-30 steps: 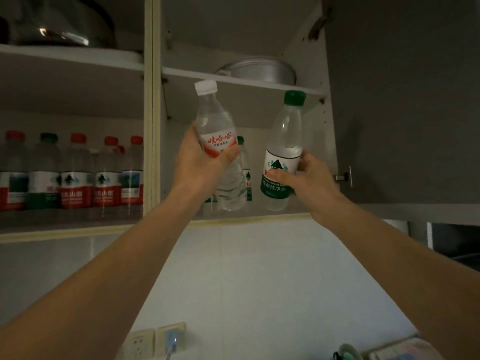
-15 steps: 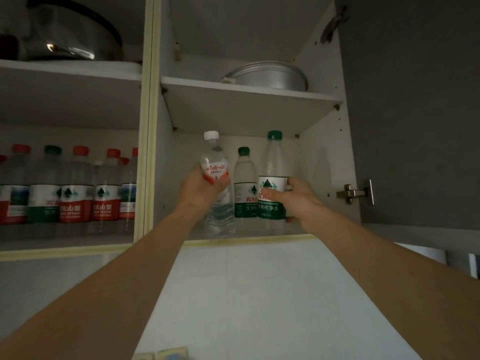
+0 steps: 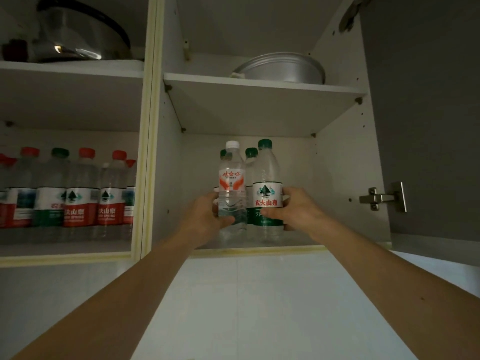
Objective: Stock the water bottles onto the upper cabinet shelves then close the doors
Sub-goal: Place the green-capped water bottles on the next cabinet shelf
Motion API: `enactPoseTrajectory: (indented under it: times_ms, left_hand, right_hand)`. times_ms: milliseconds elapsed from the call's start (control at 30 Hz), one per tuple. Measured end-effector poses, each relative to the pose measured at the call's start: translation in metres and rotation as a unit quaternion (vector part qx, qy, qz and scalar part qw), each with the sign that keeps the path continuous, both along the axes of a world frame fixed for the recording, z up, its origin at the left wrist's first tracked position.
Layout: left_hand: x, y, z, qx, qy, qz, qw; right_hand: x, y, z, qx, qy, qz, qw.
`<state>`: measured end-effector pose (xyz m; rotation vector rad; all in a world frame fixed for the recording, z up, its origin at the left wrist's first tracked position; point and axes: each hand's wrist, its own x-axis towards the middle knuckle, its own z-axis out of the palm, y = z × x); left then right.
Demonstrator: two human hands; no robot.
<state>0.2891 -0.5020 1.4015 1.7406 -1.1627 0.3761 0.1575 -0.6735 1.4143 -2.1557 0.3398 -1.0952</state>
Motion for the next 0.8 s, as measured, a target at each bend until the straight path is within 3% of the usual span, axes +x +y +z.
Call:
enactPoseTrajectory:
  times_ms: [367, 600, 800]
  left_hand:
    - [0.018, -0.037, 0.008, 0.045, 0.014, 0.046, 0.998]
    - [0.02, -0.049, 0.004, 0.042, -0.007, 0.085, 0.995]
    - [0.011, -0.039, 0.009, 0.043, -0.019, 0.13, 0.99]
  right_hand:
    - [0.028, -0.02, 0.004, -0.026, 0.009, -0.033, 0.999]
    - [0.036, -0.026, 0.002, 0.009, 0.018, -0.033, 0.999]
    - [0.025, -0.02, -0.001, -0.006, 0.081, -0.059, 0.995]
